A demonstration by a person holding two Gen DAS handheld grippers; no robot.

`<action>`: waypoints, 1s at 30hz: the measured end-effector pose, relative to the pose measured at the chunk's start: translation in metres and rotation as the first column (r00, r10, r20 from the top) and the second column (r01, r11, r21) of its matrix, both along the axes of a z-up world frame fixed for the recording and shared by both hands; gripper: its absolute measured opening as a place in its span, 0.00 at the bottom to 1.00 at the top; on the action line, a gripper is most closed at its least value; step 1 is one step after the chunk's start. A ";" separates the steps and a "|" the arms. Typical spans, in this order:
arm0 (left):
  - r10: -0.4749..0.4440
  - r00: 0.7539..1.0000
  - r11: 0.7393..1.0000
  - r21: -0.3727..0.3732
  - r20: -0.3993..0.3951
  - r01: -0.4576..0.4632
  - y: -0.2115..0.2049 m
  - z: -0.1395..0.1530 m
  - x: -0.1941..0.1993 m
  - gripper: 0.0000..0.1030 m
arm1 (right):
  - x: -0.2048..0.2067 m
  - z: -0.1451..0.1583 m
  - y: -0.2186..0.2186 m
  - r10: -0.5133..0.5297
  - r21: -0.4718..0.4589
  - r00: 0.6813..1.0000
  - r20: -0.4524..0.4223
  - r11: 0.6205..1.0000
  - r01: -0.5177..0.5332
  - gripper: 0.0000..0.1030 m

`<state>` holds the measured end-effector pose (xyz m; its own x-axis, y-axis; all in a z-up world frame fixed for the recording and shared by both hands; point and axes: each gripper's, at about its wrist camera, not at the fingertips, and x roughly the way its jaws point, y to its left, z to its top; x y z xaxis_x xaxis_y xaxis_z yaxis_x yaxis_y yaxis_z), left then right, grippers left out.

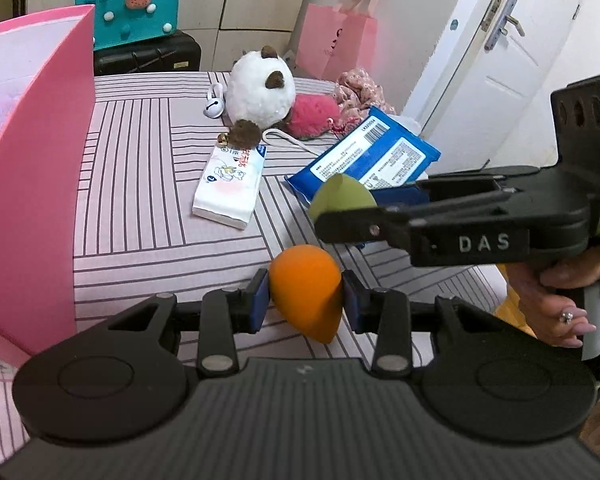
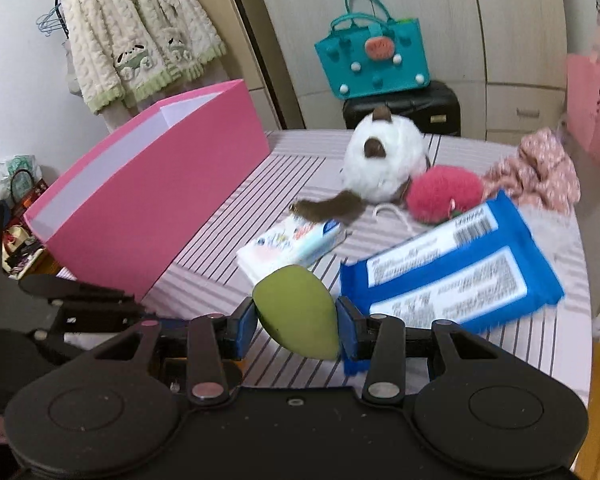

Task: Organize soft objects
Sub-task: 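Lift both sponges and carry them toward the pink box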

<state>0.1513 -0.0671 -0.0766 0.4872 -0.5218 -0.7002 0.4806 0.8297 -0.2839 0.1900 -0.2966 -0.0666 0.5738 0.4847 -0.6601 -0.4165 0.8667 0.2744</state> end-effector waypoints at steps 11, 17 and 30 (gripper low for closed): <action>-0.064 0.997 0.997 0.045 -0.047 0.066 0.015 0.019 -0.013 0.36 | -0.018 0.001 -0.001 0.040 0.021 0.993 -0.109 0.999 -0.038 0.47; -0.071 0.995 0.994 0.077 -0.065 0.076 0.029 0.026 -0.020 0.36 | -0.033 0.008 0.005 0.074 0.016 0.988 -0.135 0.997 -0.072 0.47; -0.063 0.988 0.991 0.111 -0.141 0.079 0.066 0.043 -0.037 0.36 | -0.055 0.037 0.035 0.203 0.034 0.966 -0.162 0.979 -0.201 0.47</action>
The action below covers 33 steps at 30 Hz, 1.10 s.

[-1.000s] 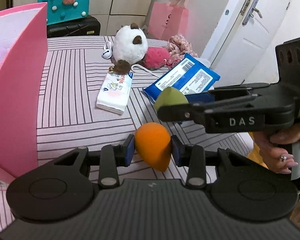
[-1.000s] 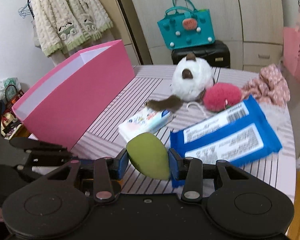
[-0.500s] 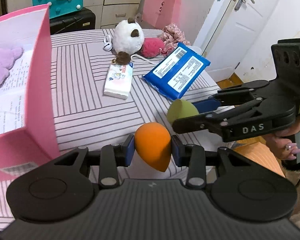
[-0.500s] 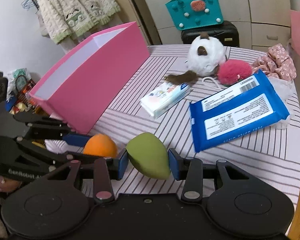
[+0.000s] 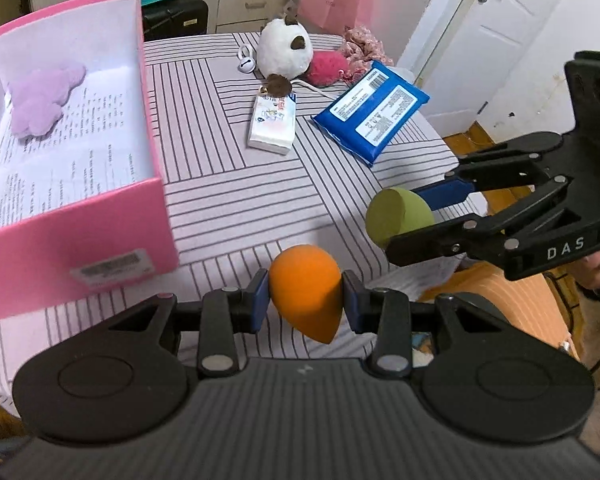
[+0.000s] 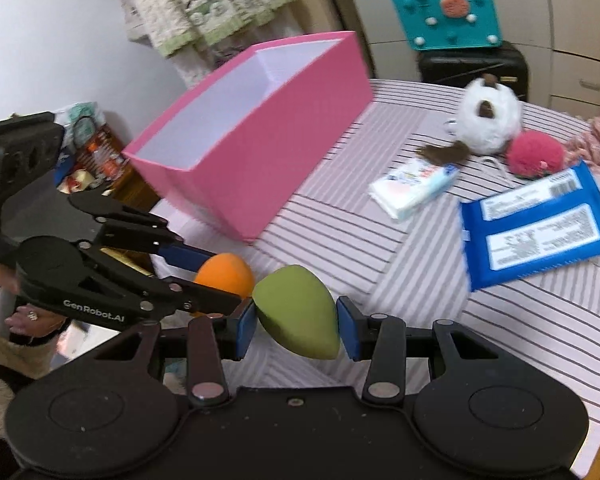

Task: Organize soft objects
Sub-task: 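Lift both sponges and carry them toward the pink box, then lower both sponges into the pink box while the right tool opens to release the green sponge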

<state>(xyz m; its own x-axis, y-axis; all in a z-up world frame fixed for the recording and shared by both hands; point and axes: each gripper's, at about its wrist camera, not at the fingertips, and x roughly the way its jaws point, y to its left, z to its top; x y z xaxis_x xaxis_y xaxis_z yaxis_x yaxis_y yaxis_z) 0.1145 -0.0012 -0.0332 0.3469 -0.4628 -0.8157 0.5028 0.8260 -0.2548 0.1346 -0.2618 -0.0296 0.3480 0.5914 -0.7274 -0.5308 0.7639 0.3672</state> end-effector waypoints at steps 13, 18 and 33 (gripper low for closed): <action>0.011 1.000 0.998 0.064 -0.016 -0.010 0.033 0.031 -0.013 0.36 | -0.008 0.034 0.040 0.152 0.001 0.988 0.010 0.988 -0.152 0.48; 0.024 1.000 0.997 0.069 -0.011 -0.023 0.043 0.039 -0.015 0.36 | -0.008 0.043 0.053 0.162 -0.033 0.986 0.043 0.986 -0.161 0.48; 0.091 0.985 0.996 -0.025 0.149 -0.088 0.090 0.086 0.034 0.36 | 0.021 0.085 0.084 0.164 -0.055 0.945 0.284 0.986 -0.154 0.48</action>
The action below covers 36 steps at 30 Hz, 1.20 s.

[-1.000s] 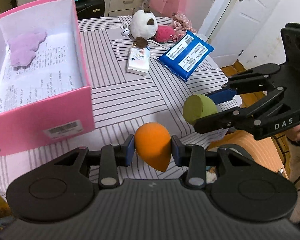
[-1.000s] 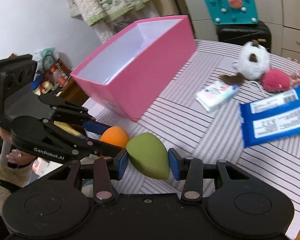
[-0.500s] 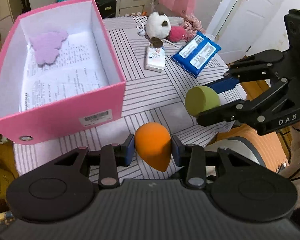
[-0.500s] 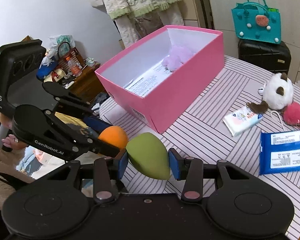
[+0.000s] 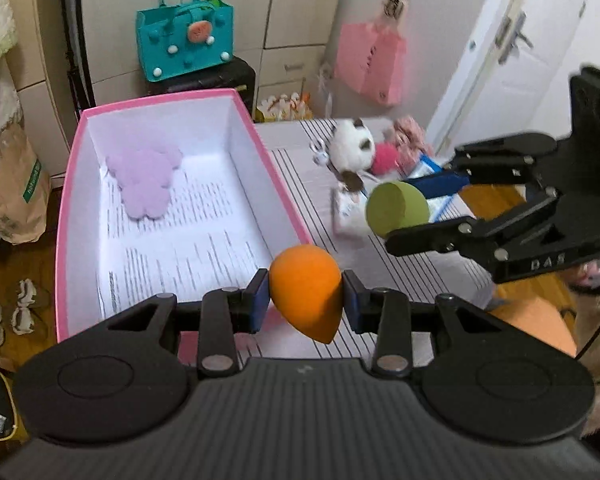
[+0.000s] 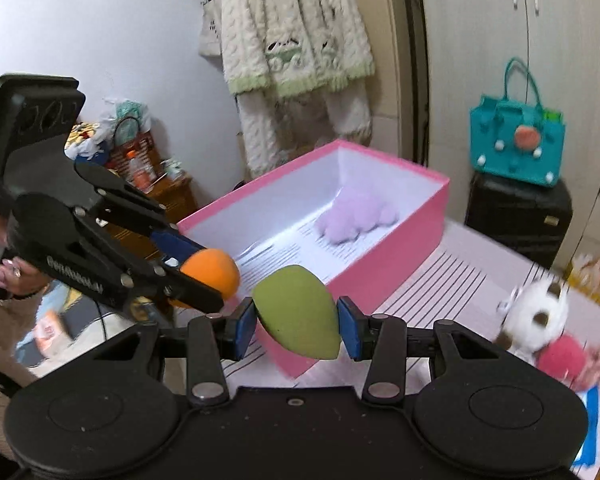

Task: Organize soft objects
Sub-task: 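Lower both sponges into the pink box while the right tool opens to release the green sponge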

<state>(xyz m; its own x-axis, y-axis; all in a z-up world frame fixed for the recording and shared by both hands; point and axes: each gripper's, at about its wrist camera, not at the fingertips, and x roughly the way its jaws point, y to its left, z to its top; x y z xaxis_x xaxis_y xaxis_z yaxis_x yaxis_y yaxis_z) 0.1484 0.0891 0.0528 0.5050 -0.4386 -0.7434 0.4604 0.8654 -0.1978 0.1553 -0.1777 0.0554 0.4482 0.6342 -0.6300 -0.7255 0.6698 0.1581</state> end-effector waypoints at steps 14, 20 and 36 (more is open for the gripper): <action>0.113 0.989 0.994 0.016 -0.096 -0.112 0.019 -0.020 0.130 0.36 | 0.091 0.001 0.062 0.098 -0.106 0.965 0.242 0.992 -0.074 0.48; 0.191 0.969 0.981 -0.003 -0.155 -0.193 0.033 -0.039 0.181 0.36 | 0.154 -0.019 0.094 0.150 -0.259 0.965 0.214 0.961 -0.092 0.48; 0.299 0.896 0.937 -0.077 -0.327 -0.341 0.038 -0.094 0.245 0.36 | 0.212 -0.061 0.145 0.349 -0.586 0.934 0.073 0.773 -0.243 0.48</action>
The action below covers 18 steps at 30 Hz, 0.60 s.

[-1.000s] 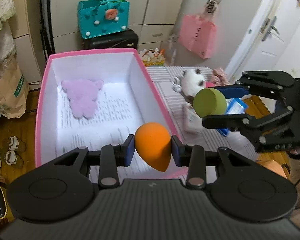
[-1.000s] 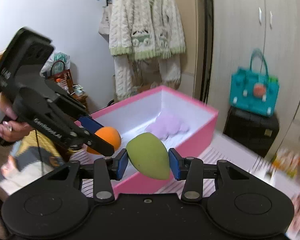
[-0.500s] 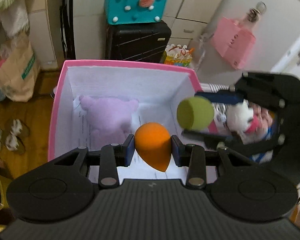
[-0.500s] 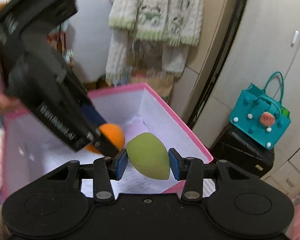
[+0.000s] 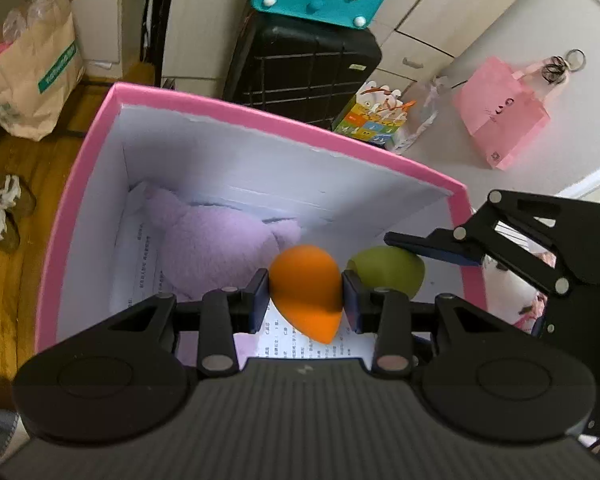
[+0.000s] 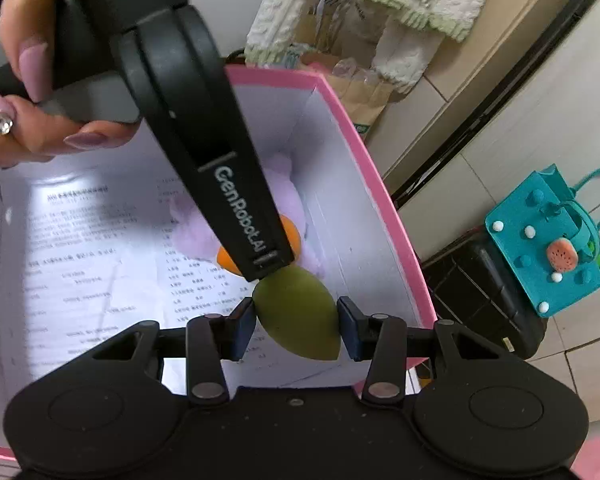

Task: Organize soft objects
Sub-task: 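Lower both sponges into the pink box while the right tool opens to release the green sponge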

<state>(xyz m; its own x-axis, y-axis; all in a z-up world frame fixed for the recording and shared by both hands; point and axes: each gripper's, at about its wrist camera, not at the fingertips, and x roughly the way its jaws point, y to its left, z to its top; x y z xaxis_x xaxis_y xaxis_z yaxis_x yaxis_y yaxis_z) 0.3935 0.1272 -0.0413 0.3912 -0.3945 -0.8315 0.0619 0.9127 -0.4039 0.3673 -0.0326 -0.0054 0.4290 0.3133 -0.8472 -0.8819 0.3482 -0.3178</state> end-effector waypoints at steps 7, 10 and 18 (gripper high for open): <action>0.018 1.000 1.000 0.015 0.010 -0.018 -0.005 -0.004 0.002 0.36 | 0.006 -0.012 0.005 0.001 -0.072 1.000 0.002 0.997 -0.001 0.47; 0.028 1.000 1.000 0.006 0.012 -0.028 -0.006 -0.004 0.006 0.36 | 0.009 -0.012 0.003 -0.024 -0.068 1.000 0.006 0.997 0.024 0.49; 0.040 0.999 0.999 -0.011 0.006 -0.040 -0.008 -0.010 0.008 0.37 | 0.000 -0.010 -0.002 -0.049 -0.039 0.997 0.063 0.998 0.052 0.50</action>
